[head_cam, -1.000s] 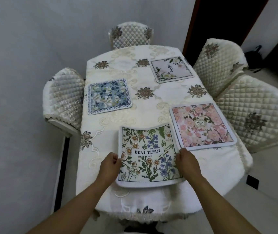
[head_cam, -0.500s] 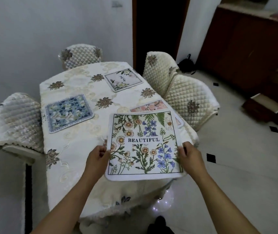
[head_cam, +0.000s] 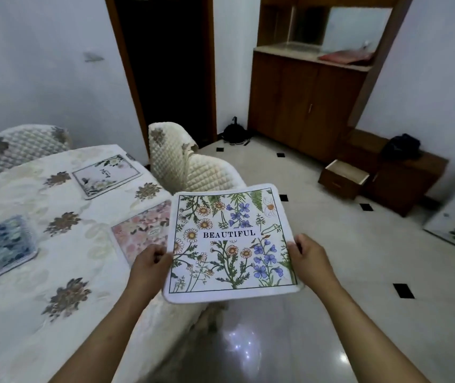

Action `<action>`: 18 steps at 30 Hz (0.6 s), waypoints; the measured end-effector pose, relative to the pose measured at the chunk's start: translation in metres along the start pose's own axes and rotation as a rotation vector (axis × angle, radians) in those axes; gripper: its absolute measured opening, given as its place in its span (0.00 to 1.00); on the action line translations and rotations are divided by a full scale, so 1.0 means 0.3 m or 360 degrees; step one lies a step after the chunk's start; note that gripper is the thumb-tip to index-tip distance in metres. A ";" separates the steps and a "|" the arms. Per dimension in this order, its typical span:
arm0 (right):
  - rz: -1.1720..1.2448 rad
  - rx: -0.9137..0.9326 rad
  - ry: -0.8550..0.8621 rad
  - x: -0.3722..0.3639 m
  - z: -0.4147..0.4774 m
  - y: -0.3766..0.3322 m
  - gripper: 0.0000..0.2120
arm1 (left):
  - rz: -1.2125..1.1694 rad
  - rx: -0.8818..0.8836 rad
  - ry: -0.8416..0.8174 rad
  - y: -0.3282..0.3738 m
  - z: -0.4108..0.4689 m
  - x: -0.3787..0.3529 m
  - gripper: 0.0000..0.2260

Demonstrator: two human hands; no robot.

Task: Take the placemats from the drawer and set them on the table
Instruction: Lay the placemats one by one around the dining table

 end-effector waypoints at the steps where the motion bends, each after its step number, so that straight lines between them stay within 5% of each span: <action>1: -0.0016 -0.0004 0.0018 0.044 0.020 0.030 0.13 | -0.0006 -0.0008 -0.0017 0.035 -0.006 -0.049 0.04; 8: 0.0006 -0.0161 0.0136 0.307 0.215 0.331 0.14 | 0.0036 -0.0068 -0.0158 0.302 0.017 -0.440 0.06; 18: -0.0072 -0.0350 0.0267 0.481 0.691 0.592 0.14 | -0.0051 -0.0135 -0.0430 0.705 0.418 -0.919 0.07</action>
Point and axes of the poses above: each hand's wrist, its own z-axis towards the middle knuckle, its own x-axis out of the back of the hand, y = z × x, the point moved 2 cm from there along z, towards the middle knuckle, and after that the axes turned 11 degrees about x, right-handed, at the moved point
